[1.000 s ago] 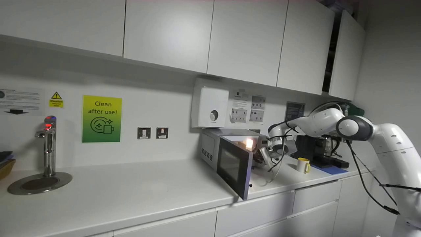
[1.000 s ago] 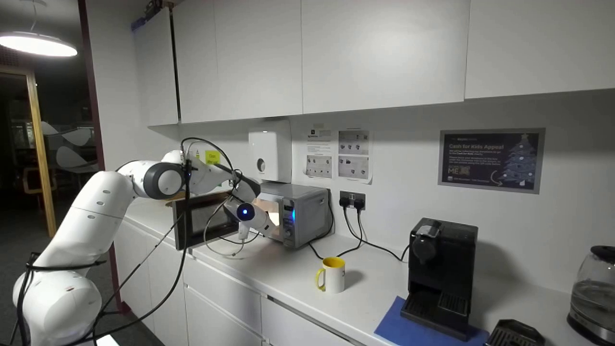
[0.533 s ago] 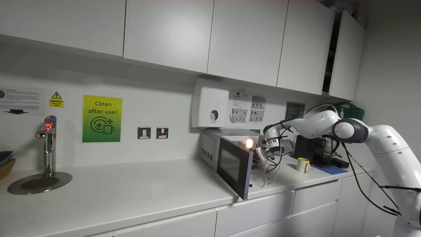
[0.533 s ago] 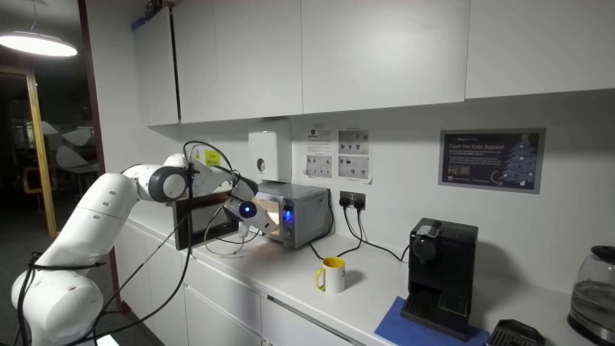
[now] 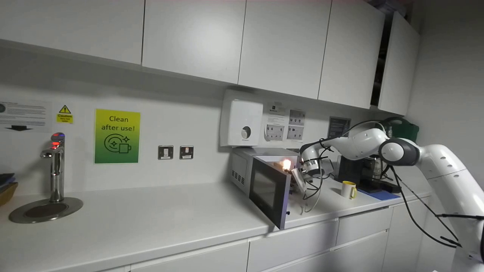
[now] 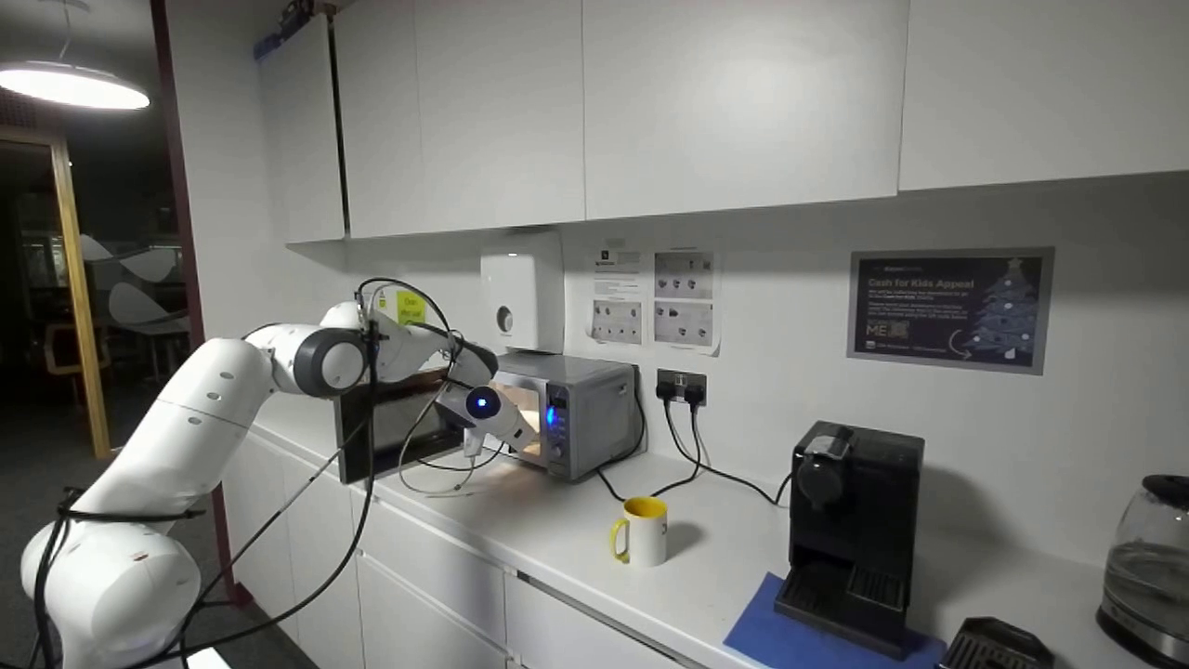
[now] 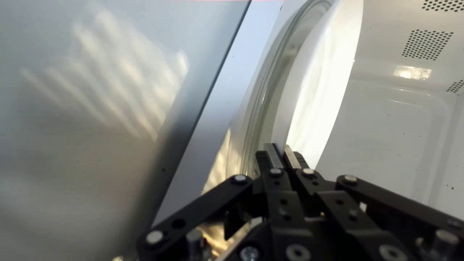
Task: Put the white plate in the microwave.
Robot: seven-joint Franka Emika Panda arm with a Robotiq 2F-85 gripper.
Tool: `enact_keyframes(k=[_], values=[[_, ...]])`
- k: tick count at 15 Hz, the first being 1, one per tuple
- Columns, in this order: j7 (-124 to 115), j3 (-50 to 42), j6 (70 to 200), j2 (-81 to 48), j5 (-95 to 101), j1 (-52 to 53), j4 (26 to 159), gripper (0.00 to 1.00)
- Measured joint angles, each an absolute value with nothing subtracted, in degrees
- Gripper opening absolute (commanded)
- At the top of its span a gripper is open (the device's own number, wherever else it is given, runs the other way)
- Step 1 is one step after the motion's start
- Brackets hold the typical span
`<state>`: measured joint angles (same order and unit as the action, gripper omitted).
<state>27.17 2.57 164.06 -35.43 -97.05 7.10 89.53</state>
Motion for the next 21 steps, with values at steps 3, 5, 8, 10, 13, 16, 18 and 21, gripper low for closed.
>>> enact_keyframes(k=[3, 5, 8, 10, 13, 16, 18, 21], values=[[26.1, 2.5, 164.1, -35.9, -96.0, 7.1, 88.5, 0.01], [24.8, 2.5, 164.1, -36.3, -95.0, 7.1, 87.9, 0.01], [22.7, 2.5, 164.1, -37.3, -93.1, 7.2, 86.9, 0.01], [21.6, 2.5, 164.1, -38.0, -92.1, 7.3, 86.3, 0.01], [19.7, 2.5, 164.1, -39.0, -90.4, 7.5, 85.4, 0.01], [18.7, 2.5, 164.2, -40.0, -89.3, 7.6, 84.1, 0.01], [18.7, 2.5, 164.7, -40.4, -89.2, 7.6, 83.4, 0.01], [18.7, 2.5, 165.5, -41.4, -89.2, 7.7, 82.0, 0.01]])
